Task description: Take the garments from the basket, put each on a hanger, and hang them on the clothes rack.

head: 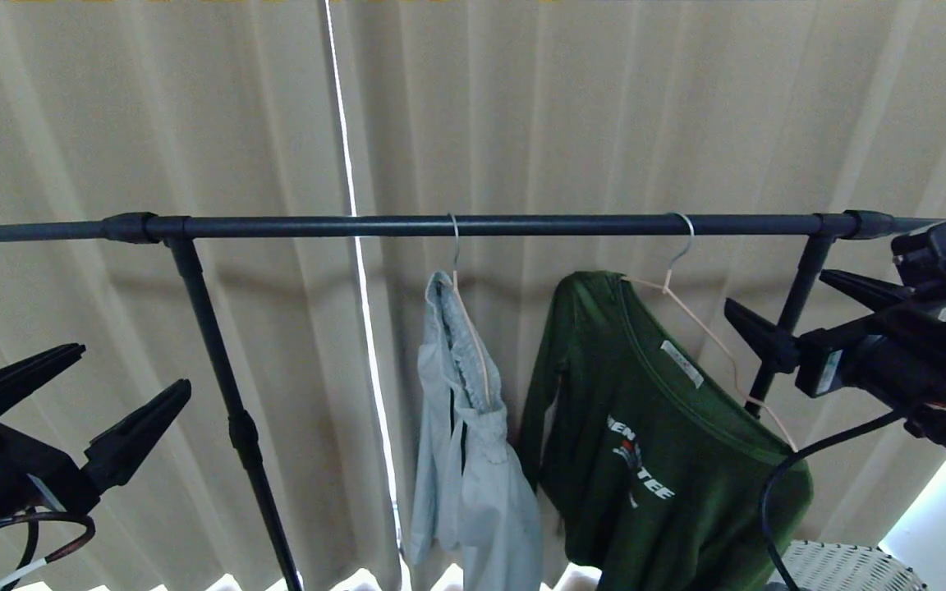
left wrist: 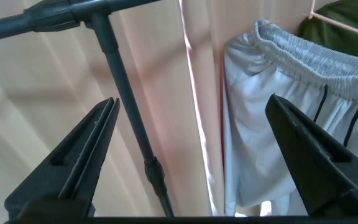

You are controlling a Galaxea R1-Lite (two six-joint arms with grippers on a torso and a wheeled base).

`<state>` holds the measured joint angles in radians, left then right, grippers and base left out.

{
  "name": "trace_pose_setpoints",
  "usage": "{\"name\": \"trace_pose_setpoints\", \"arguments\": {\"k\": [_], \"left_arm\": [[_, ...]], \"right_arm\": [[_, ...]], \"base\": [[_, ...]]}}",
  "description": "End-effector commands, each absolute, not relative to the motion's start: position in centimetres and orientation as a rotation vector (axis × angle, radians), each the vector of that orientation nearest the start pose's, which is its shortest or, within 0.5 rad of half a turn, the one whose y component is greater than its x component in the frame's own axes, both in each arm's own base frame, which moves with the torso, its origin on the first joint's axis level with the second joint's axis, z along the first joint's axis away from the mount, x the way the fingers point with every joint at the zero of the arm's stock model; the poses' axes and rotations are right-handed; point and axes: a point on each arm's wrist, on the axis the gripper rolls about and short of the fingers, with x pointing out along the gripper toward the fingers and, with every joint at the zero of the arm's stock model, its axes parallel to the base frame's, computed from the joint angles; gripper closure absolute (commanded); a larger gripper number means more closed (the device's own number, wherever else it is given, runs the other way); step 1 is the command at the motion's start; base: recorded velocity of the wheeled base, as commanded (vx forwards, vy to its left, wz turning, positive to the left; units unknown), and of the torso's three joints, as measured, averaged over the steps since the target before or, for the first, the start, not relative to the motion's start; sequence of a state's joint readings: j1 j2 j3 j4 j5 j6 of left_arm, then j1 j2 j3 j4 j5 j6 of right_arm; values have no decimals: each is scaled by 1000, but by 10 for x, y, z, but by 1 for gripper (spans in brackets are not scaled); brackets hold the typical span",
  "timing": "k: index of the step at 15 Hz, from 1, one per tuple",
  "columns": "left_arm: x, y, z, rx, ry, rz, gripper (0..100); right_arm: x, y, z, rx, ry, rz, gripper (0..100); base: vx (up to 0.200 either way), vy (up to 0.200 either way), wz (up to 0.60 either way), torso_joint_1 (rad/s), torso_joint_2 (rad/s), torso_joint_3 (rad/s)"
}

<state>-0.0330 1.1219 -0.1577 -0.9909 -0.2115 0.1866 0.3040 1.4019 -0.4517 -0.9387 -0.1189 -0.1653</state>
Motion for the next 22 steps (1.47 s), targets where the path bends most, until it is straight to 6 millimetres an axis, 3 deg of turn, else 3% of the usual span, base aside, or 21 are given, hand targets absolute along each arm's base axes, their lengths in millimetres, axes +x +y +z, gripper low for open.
{"name": "trace_pose_setpoints", "arguments": {"k": [1, 5, 6, 9, 11, 13, 17, 19, 20, 21, 22], "left_arm": [[134, -9, 172, 190, -44, -241, 0], [130, -9, 172, 197, -56, -240, 0], [124, -8, 167, 196, -47, -233, 0], [110, 5, 171, 205, -85, -87, 0], [102, 17, 170, 204, -88, 30, 0], [90, 23, 162, 180, -76, 122, 0], [61, 16, 148, 65, -59, 140, 0], [33, 6, 132, 52, -25, 126, 0], [32, 6, 132, 52, -25, 126, 0], [15, 0, 121, 48, -12, 120, 0], [15, 0, 121, 48, -12, 120, 0]], "right_arm": [[187, 55, 203, -158, -48, 181, 0], [129, 37, 190, -154, -84, 176, 0], [105, 28, 175, -158, -63, 169, 0], [73, 17, 153, -183, 72, 155, 0], [62, 14, 160, -186, 87, 158, 0], [49, 10, 153, -196, 125, 149, 0], [29, 5, 148, -218, 195, 154, 0], [16, 1, 137, -237, 235, 159, 0], [15, 1, 137, -237, 235, 159, 0], [13, 1, 131, -239, 257, 155, 0], [13, 1, 131, -239, 257, 155, 0]], "base": [[0, 0, 0, 0, 0, 0], [0, 0, 0, 0, 0, 0], [0, 0, 0, 0, 0, 0], [0, 0, 0, 0, 0, 0], [0, 0, 0, 0, 0, 0], [0, 0, 0, 0, 0, 0], [0, 0, 0, 0, 0, 0], [0, 0, 0, 0, 0, 0], [0, 0, 0, 0, 0, 0], [0, 0, 0, 0, 0, 0], [0, 0, 0, 0, 0, 0]]}}
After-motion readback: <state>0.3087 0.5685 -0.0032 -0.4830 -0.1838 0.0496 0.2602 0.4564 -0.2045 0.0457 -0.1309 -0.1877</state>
